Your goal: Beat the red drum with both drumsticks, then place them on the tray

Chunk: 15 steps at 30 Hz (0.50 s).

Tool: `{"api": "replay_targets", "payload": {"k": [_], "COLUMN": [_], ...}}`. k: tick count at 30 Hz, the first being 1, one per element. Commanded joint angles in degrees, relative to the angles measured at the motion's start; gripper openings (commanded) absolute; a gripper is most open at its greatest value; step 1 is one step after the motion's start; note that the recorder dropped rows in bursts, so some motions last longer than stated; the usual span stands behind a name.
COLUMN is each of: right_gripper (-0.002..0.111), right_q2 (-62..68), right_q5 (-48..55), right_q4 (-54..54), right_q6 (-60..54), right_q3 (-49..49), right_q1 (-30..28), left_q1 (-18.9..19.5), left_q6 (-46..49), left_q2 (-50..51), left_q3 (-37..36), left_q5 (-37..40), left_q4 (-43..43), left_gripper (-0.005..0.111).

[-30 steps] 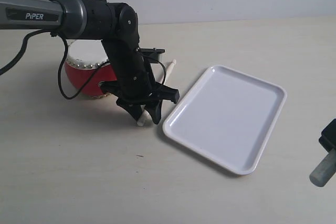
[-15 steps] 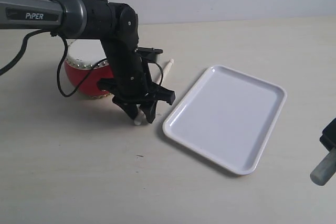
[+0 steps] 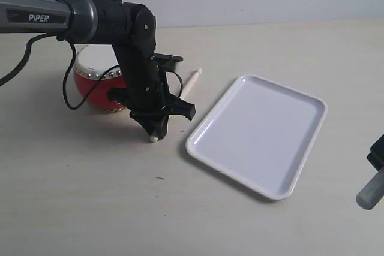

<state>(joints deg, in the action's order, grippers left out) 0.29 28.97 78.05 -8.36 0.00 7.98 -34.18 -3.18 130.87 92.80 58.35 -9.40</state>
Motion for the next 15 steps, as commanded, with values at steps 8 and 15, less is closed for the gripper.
{"api": "replay_targets", "payload": {"k": [8, 15], "right_gripper": [0.000, 0.000], "right_q2": [-0.29, 0.97], "right_q5": [1.14, 1.93], "right_q4": [-0.28, -7.69], "right_q6": [-3.09, -0.81], "right_q3": [-1.59, -10.36], "right_q1": [0.05, 0.05], "left_q1": [-0.04, -0.74], "left_q6": [7.30, 8.74], "left_q2": [-6.61, -18.85], "left_q3": [-1.51, -1.51], "left_q5": [0.18, -3.13], "left_q4": [-8.75, -10.52], "left_gripper": [0.000, 0.000]}}
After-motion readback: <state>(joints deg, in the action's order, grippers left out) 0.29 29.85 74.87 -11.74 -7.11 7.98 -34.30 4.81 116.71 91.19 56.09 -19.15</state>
